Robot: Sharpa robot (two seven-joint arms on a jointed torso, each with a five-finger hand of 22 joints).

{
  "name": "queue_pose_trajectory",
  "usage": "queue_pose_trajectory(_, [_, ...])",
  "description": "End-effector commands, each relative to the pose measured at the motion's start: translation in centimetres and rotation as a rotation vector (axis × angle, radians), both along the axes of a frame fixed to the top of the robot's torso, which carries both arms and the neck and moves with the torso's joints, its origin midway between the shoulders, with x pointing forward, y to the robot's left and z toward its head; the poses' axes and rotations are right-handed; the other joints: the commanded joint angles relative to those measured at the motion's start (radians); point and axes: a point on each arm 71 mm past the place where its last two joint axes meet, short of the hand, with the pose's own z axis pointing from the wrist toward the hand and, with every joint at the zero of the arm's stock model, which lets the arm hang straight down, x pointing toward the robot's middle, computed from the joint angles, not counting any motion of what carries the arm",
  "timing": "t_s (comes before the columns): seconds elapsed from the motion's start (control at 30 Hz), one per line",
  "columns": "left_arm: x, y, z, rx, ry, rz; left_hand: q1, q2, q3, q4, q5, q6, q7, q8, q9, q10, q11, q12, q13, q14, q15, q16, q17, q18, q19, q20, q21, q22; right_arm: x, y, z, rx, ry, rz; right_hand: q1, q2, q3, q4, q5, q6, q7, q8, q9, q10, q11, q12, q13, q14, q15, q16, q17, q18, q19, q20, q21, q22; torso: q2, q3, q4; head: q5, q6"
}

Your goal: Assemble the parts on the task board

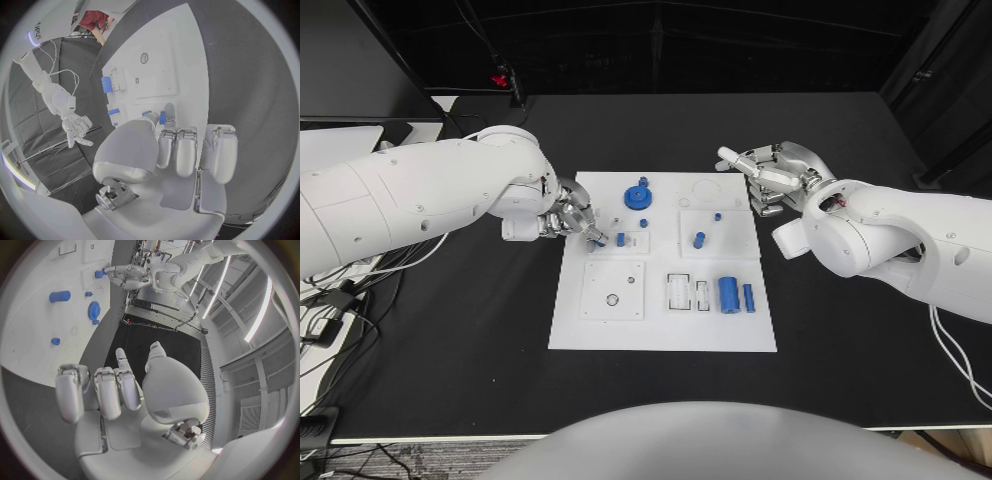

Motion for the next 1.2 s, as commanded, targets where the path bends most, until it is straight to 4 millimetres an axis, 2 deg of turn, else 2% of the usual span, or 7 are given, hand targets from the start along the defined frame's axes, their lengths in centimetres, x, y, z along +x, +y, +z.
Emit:
queue_pose_trajectory(0.03, [-0.23, 0.09, -0.29, 0.026, 0.030, -0.013, -0.009, -0.012, -0.011, 0.000, -0.003, -0.002, 0.004, -0.004, -0.001, 0.107, 0.000, 0.004, 0.263, 0.105, -0.006, 0.001, 0.263, -0.006, 0.106, -0.004, 0.003, 0.263, 0.01, 0.11, 0.12, 0.003, -0.006, 0.009, 0.000, 0.008, -0.006, 0.000, 0.006, -0.007, -0.002, 0.003, -0.001, 0.108, -0.003, 0.002, 0.263, 0.108, -0.002, 0.002, 0.263, 0.004, 0.037, -0.003, -0.004, 0.229, 0.000, -0.0002, 0.0005, -0.002, 0.000])
queue_pose_trajectory(0.47, [-0.13, 0.17, -0.28, 0.030, 0.020, 0.000, -0.081, -0.037, -0.076, 0.000, -0.042, -0.001, 0.005, -0.005, 0.000, 0.107, 0.000, 0.004, 0.263, 0.105, -0.006, 0.001, 0.263, -0.006, 0.106, -0.005, 0.003, 0.263, 0.01, 0.12, 0.11, 0.003, -0.005, 0.010, 0.000, 0.008, -0.006, 0.000, 0.006, -0.007, -0.002, 0.003, -0.001, 0.108, -0.003, 0.002, 0.263, 0.108, -0.002, 0.002, 0.263, 0.004, 0.037, -0.003, -0.004, 0.229, 0.000, -0.0001, 0.0012, -0.002, 0.000])
queue_pose_trajectory(0.57, [-0.04, 0.16, -0.22, 0.019, 0.007, 0.007, -0.149, -0.049, -0.126, -0.001, -0.105, 0.003, 0.006, -0.003, 0.002, 0.107, 0.002, 0.004, 0.263, 0.105, -0.004, 0.001, 0.263, -0.006, 0.106, -0.004, 0.003, 0.263, 0.02, 0.12, 0.11, 0.003, -0.005, 0.010, 0.000, 0.008, -0.006, 0.000, 0.006, -0.007, -0.002, 0.003, -0.001, 0.108, -0.003, 0.002, 0.263, 0.108, -0.002, 0.002, 0.263, 0.004, 0.037, -0.003, -0.004, 0.229, 0.000, -0.0004, 0.0006, -0.001, 0.000])
queue_pose_trajectory(0.7, [0.10, 0.08, -0.12, -0.001, -0.013, 0.016, -0.240, -0.052, -0.203, -0.002, -0.263, 0.005, 0.006, 0.004, 0.008, 0.107, 0.002, 0.004, 0.263, 0.105, -0.004, 0.001, 0.263, -0.006, 0.106, -0.003, 0.003, 0.263, 0.02, 0.10, 0.10, 0.002, -0.005, 0.009, 0.000, 0.008, -0.007, -0.001, 0.006, -0.007, -0.002, 0.003, -0.001, 0.108, -0.003, 0.002, 0.263, 0.108, -0.002, 0.002, 0.263, 0.004, 0.037, -0.003, -0.003, 0.229, 0.000, -0.0004, 0.0009, -0.001, 0.000])
queue_pose_trajectory(0.83, [0.19, 0.03, -0.05, -0.016, -0.027, 0.020, -0.294, -0.048, -0.260, -0.002, -0.355, 0.002, 0.007, 0.008, 0.013, 0.107, 0.003, 0.004, 0.263, 0.105, -0.003, 0.001, 0.263, -0.006, 0.106, -0.002, 0.003, 0.263, 0.03, 0.09, 0.10, 0.002, -0.005, 0.009, 0.000, 0.008, -0.007, -0.001, 0.006, -0.007, -0.002, 0.003, -0.001, 0.108, -0.003, 0.002, 0.263, 0.108, -0.002, 0.002, 0.263, 0.004, 0.037, -0.003, -0.003, 0.229, 0.000, -0.0004, 0.0010, -0.002, 0.000])
queue_pose_trajectory(0.93, [0.25, 0.05, 0.00, -0.026, -0.036, 0.023, -0.319, -0.043, -0.293, -0.003, -0.384, 0.001, 0.008, 0.010, 0.016, 0.107, 0.003, 0.004, 0.263, 0.105, -0.002, 0.001, 0.263, -0.006, 0.106, -0.001, 0.003, 0.263, 0.03, 0.09, 0.09, 0.002, -0.005, 0.009, 0.000, 0.008, -0.007, -0.001, 0.006, -0.007, -0.002, 0.003, -0.001, 0.108, -0.003, 0.002, 0.263, 0.108, -0.002, 0.002, 0.263, 0.004, 0.037, -0.003, -0.003, 0.229, 0.000, -0.0002, 0.0013, -0.002, 0.000])
queue_pose_trajectory(1.2, [0.34, 0.54, 0.13, -0.050, -0.057, 0.037, -0.340, -0.034, -0.315, -0.001, -0.387, 0.002, 0.007, 0.012, 0.018, 0.107, 0.002, 0.004, 0.263, 0.105, -0.002, 0.001, 0.263, -0.006, 0.106, -0.001, 0.003, 0.263, 0.05, 0.03, 0.08, 0.001, -0.004, 0.008, 0.000, 0.008, -0.007, -0.001, 0.006, -0.007, -0.002, 0.003, -0.001, 0.108, -0.003, 0.002, 0.263, 0.108, -0.002, 0.002, 0.263, 0.004, 0.037, -0.003, -0.003, 0.229, -0.001, -0.0006, 0.0008, -0.003, 0.000])
